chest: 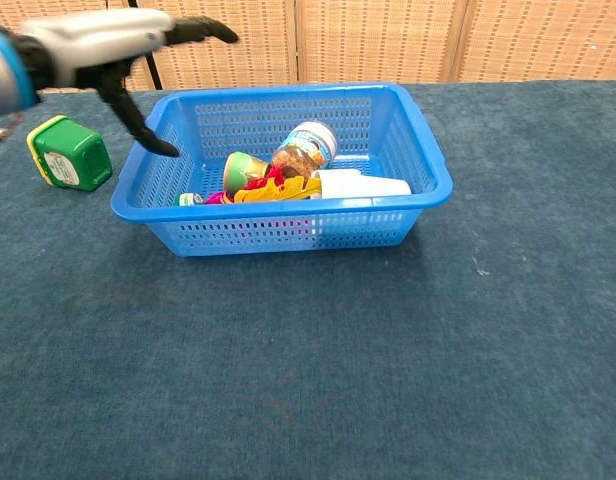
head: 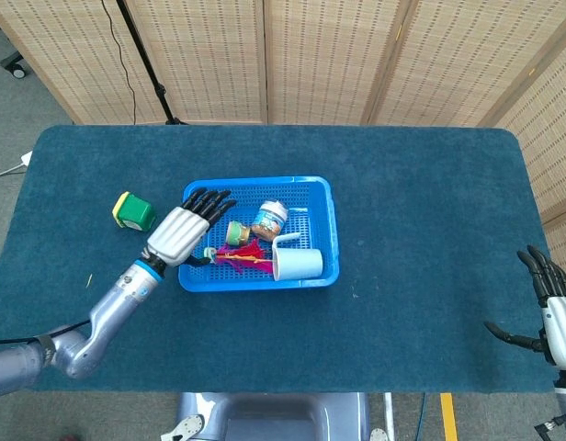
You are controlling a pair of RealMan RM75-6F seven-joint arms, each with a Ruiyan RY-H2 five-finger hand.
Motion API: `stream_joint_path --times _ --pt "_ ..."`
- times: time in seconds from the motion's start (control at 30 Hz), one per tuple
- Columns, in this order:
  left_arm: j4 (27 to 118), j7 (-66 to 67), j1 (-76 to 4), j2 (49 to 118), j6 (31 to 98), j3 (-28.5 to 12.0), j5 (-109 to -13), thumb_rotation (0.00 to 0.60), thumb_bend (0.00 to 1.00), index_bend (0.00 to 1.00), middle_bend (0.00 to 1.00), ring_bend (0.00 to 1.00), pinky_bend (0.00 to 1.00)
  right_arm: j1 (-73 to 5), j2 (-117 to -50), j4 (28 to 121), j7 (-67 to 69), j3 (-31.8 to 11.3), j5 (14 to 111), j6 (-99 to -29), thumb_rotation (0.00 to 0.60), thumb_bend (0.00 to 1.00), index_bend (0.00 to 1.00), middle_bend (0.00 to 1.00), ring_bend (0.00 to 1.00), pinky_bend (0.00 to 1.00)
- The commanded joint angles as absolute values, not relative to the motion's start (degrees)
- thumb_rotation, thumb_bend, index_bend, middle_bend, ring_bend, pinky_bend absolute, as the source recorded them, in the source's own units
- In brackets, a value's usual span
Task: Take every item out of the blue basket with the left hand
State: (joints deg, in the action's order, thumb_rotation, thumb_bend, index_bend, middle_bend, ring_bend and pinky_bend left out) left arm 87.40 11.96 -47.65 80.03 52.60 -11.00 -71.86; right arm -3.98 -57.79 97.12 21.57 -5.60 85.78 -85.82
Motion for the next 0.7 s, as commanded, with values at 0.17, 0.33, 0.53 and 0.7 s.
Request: stream_joint_path --times 0.17,0.33,0.53,0.7 --pt "78.15 22.44 -56.15 89.76 45.12 -14.44 -59.79 0.6 0.1 0.0 0.0 0.0 0.0 -4.79 -58.05 96.03 21.97 -6.44 83.35 -83.77 0.6 0.0 0.0 0.0 0.0 0.0" --pt "72.48 24.98 -59.8 94.56 42.49 -15.33 -54.59 0.6 0.1 0.0 0.0 0.0 0.0 -5.11 -58.17 95.26 22.6 -7.12 81.53 -82.71 0.6 0.0 0.0 0.0 0.0 0.0" --pt "67.22 27.83 -63.04 98.29 40.66 -15.37 -50.09 0.6 0.1 0.0 0.0 0.0 0.0 -5.2 -58.08 94.36 23.65 -7.9 79.92 -82.06 0.6 0.0 0.0 0.0 0.0 0.0" --pt "64.52 28.79 -64.48 100.45 40.73 -15.58 -47.7 0.6 0.1 0.0 0.0 0.0 0.0 -5.37 -58.1 94.0 24.12 -8.01 79.58 -81.32 0.6 0.0 0.0 0.0 0.0 0.0"
